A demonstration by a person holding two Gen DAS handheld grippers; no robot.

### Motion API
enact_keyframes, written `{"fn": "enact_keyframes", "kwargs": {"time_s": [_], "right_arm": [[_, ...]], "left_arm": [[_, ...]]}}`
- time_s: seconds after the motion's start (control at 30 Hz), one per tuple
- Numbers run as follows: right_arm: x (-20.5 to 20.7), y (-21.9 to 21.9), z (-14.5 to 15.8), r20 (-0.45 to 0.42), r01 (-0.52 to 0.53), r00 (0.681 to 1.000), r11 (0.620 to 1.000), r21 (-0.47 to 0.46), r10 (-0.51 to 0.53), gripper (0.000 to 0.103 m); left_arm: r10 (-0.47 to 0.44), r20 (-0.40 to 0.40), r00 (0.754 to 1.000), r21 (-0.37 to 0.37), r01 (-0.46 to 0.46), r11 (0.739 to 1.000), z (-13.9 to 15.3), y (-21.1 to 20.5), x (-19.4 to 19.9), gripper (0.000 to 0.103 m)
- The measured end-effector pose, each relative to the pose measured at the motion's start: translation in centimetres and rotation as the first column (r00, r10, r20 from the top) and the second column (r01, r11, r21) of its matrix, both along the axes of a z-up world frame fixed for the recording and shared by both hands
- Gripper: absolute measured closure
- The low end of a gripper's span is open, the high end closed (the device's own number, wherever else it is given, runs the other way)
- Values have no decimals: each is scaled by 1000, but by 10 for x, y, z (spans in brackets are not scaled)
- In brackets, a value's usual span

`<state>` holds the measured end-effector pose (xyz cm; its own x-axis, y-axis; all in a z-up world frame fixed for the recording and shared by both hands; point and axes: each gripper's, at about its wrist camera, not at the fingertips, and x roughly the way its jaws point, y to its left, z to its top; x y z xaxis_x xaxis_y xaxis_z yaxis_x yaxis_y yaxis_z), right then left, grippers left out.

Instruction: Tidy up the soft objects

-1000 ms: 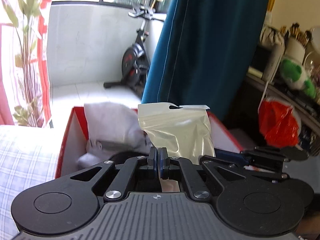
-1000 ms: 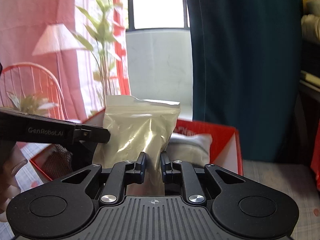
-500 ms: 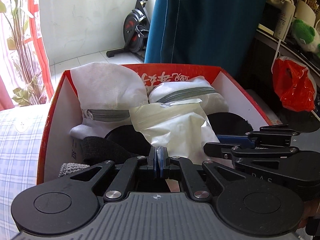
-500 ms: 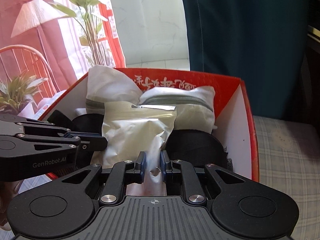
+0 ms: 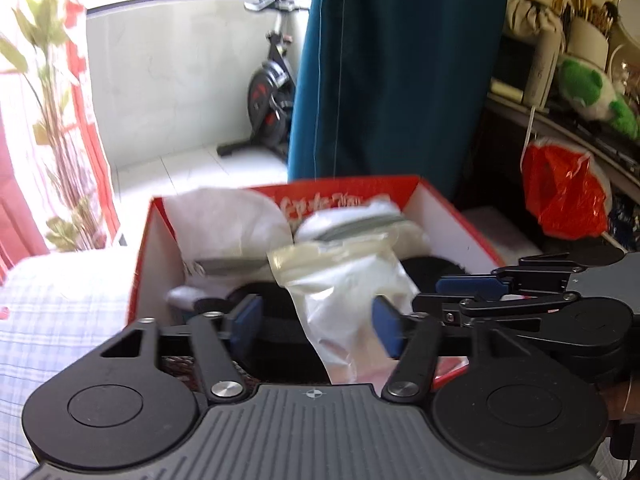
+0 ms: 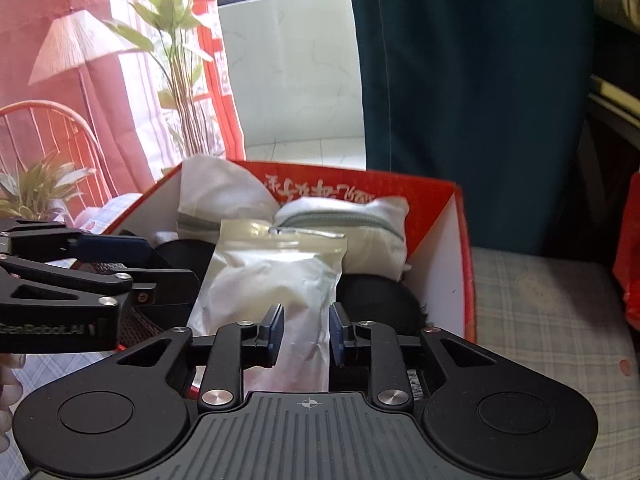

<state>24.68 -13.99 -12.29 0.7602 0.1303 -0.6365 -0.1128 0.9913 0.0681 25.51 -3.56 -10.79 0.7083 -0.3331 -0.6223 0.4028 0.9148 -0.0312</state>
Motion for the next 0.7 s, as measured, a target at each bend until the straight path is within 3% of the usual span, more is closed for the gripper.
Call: {"fn": "enact_keyframes", "kwargs": {"time_s": [0.07, 0.13, 0.37, 0.7], "right_arm": [[-6, -2, 6, 18, 2, 1000, 1000, -9, -2, 61], [-12, -4, 12, 39, 6, 999, 1000, -19, -5, 48], [-40, -3, 30, 104, 1, 995, 1000, -22, 1, 4], [-87, 1, 56, 166, -10, 986, 1000, -2, 10, 0]], "left_arm": [[12, 22, 1000, -11, -12, 1000, 7, 3, -8, 23], [38, 46, 998, -33, -37, 999, 15, 7, -18, 0], [83, 100, 991, -45, -79, 996, 32, 18, -48, 0], [131, 154, 979, -68, -122, 990, 55, 32, -97, 0]]}}
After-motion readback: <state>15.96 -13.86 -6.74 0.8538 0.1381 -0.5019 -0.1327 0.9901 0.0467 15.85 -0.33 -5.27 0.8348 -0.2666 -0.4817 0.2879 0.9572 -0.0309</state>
